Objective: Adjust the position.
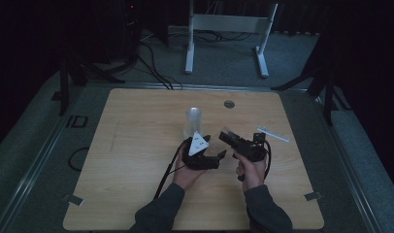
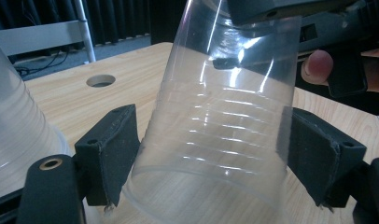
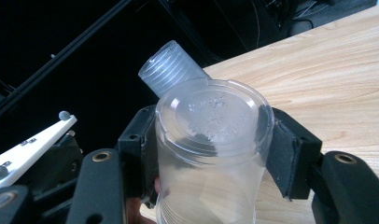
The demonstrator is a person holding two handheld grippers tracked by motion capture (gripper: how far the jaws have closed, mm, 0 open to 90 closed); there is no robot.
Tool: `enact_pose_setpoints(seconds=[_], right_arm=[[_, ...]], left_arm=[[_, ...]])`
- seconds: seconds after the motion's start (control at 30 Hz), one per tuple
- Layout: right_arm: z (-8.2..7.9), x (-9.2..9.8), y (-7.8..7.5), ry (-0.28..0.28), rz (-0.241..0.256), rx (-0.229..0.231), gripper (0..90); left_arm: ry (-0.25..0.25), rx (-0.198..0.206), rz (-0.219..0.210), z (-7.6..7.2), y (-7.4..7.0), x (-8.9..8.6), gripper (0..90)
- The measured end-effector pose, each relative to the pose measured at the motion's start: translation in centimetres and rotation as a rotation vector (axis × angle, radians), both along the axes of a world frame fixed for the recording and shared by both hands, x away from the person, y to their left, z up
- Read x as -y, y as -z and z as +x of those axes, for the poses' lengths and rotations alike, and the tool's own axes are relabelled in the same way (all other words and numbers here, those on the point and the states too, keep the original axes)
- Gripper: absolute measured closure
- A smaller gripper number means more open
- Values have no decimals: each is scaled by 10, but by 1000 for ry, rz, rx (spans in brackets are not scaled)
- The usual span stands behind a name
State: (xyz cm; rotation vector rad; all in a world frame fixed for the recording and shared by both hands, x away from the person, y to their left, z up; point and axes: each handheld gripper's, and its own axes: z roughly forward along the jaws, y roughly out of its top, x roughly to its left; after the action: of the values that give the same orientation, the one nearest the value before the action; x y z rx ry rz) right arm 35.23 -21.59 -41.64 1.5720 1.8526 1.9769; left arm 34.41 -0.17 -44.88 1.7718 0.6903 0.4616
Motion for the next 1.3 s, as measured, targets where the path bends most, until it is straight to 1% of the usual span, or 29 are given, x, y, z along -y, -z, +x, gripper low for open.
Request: enact_pose_setpoints(seconds=[0.07,0.17,0.33,0.37,0.47,0.57,0.73,0.8,0.9,0.97,1.1,1.3], right_arm=[[1,0,1,-7,13,-2,412],[1,1,2,-7,17,-6,412],[2,1,3,-7,19,-15,412],[2,1,3,-8,14,-16,411],[2,1,3,-9,16,-19,408],[2,2,3,-14,-1,-17,391],[3,1,2,-19,-12,-17,363],[3,0,1,-30,-26,-17,340],[2,0,1,-40,-38,-16,338],[1,-1,1,-52,-49,-7,335],[-1,1,-1,-52,-54,1,335],[-3,5,-2,-55,-66,7,336]], left_arm=[[1,-2,7,0,1,0,210],[2,1,13,0,1,1,224],[5,2,18,-1,2,2,253],[6,7,26,-1,2,2,258],[10,9,31,-2,1,2,273],[15,7,32,-2,1,2,279],[24,9,33,-3,1,1,283],[24,11,32,-3,1,1,285],[25,14,35,-3,0,0,288],[26,15,41,-3,0,-1,289],[22,10,53,-1,-1,-5,289],[12,3,49,1,-2,-10,290]])
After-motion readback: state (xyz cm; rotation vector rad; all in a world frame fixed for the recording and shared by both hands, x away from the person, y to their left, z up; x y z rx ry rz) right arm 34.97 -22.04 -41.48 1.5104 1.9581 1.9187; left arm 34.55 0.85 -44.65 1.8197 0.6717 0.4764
